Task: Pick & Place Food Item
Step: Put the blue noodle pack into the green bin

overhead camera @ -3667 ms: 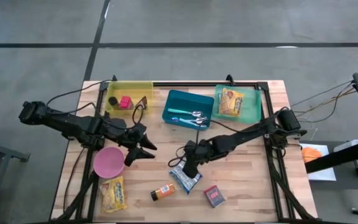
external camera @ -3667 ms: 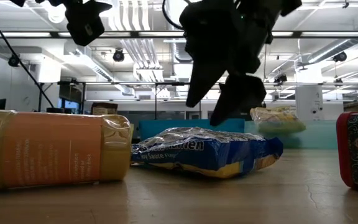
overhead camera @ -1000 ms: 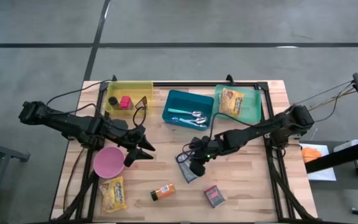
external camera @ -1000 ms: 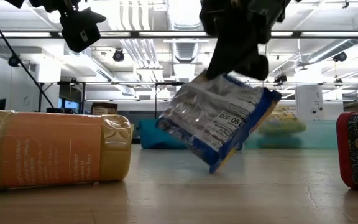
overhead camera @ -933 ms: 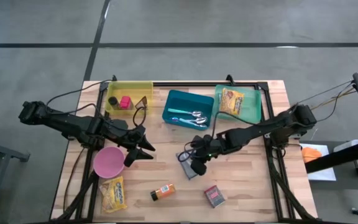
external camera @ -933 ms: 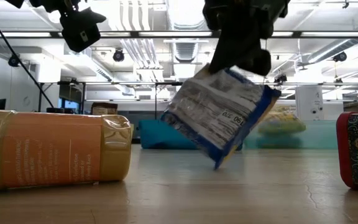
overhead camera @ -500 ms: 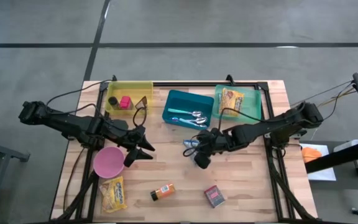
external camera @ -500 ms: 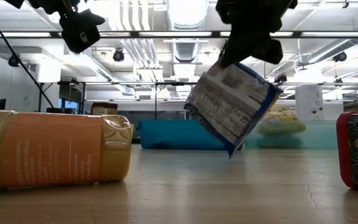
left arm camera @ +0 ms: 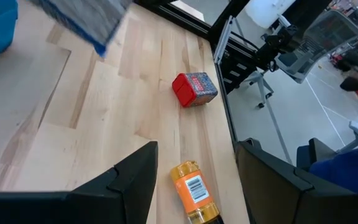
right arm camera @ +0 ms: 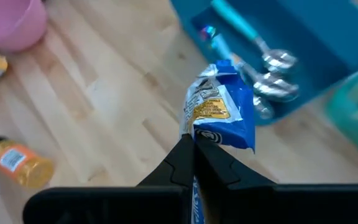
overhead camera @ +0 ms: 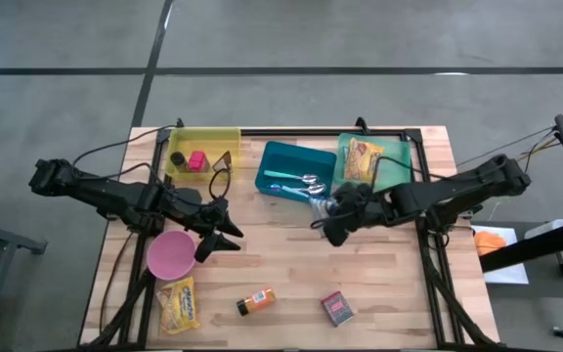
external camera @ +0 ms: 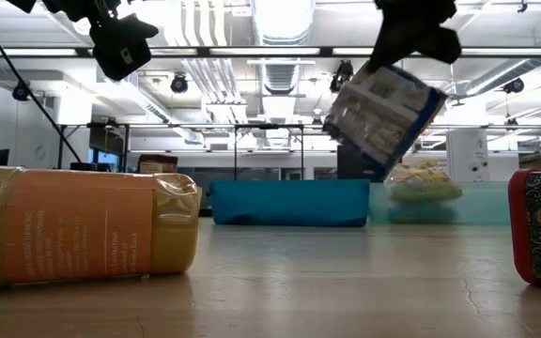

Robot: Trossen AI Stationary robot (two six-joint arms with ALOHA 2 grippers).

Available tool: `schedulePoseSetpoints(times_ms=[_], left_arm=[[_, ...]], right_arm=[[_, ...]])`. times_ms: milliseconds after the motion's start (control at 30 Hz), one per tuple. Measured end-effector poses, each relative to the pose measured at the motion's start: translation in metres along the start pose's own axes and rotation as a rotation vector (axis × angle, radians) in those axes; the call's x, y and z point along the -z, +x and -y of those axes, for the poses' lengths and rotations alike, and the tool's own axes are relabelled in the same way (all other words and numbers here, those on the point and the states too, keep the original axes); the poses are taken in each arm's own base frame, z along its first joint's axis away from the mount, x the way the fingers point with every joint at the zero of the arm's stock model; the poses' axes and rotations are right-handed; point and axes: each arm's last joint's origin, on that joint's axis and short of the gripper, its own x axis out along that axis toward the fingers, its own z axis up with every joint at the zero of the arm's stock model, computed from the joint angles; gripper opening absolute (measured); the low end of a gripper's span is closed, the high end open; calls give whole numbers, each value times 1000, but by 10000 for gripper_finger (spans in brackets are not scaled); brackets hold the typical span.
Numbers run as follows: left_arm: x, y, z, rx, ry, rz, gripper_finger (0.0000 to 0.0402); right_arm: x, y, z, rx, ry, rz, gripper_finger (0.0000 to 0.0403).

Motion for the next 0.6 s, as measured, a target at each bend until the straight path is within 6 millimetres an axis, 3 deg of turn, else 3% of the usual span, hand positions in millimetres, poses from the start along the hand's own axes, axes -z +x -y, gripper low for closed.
schedulePoseSetpoints(times_ms=[267,600], left_arm=[[0,0,0,0,-6,0,222],[-2,-1,1,3,-6,4,222]], right_arm=[[-13,-33,26,53,68,124,7],[-29,-60,63,118,156,207,7]])
